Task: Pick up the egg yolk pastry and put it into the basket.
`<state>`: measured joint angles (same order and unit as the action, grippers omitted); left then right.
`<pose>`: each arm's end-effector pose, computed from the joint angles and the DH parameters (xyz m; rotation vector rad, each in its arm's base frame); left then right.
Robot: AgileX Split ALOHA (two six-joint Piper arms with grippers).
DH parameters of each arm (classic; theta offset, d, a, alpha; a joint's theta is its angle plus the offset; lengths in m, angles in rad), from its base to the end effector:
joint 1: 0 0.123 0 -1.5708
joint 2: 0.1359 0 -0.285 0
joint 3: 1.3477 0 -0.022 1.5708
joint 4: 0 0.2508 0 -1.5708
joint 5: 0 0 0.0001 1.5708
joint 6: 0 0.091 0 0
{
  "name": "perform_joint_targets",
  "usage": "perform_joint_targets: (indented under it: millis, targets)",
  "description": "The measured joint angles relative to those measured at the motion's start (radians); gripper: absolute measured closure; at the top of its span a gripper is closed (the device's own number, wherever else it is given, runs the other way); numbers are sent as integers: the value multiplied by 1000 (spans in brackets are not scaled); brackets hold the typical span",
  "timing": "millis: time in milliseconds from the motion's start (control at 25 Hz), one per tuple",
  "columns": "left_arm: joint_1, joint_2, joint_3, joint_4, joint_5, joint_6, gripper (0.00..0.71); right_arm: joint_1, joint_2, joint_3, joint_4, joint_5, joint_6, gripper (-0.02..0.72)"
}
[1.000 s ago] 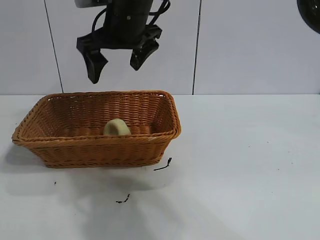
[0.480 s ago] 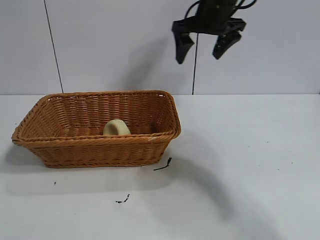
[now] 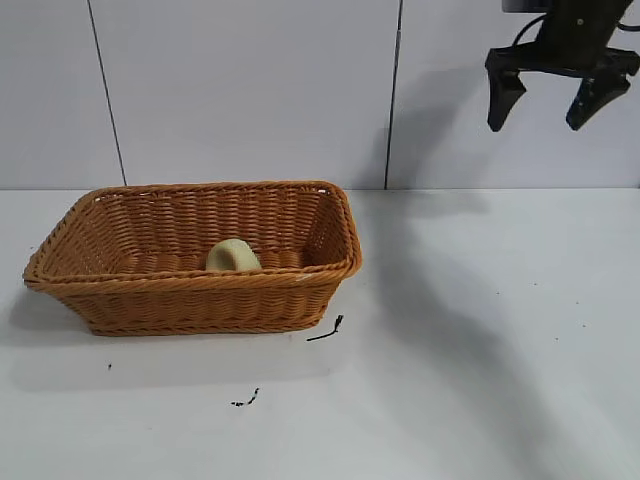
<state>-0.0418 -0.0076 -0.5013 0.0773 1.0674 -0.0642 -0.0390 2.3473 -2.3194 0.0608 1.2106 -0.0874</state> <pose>-0.0063 0.0064 0.2773 -0.0271 2.0396 0.0261 0.5113 -0.0148 0.2512 -0.0531 2.7183 0.0468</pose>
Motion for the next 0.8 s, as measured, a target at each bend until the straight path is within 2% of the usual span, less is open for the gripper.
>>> perform_joint_targets:
  millis: [200, 800]
  targets:
    - [0, 0, 0, 0, 0, 0, 14, -20, -164, 236, -4, -1, 0, 10]
    - [0, 0, 0, 0, 0, 0, 14, -21, -894, 1050, -3, 0, -7, 10]
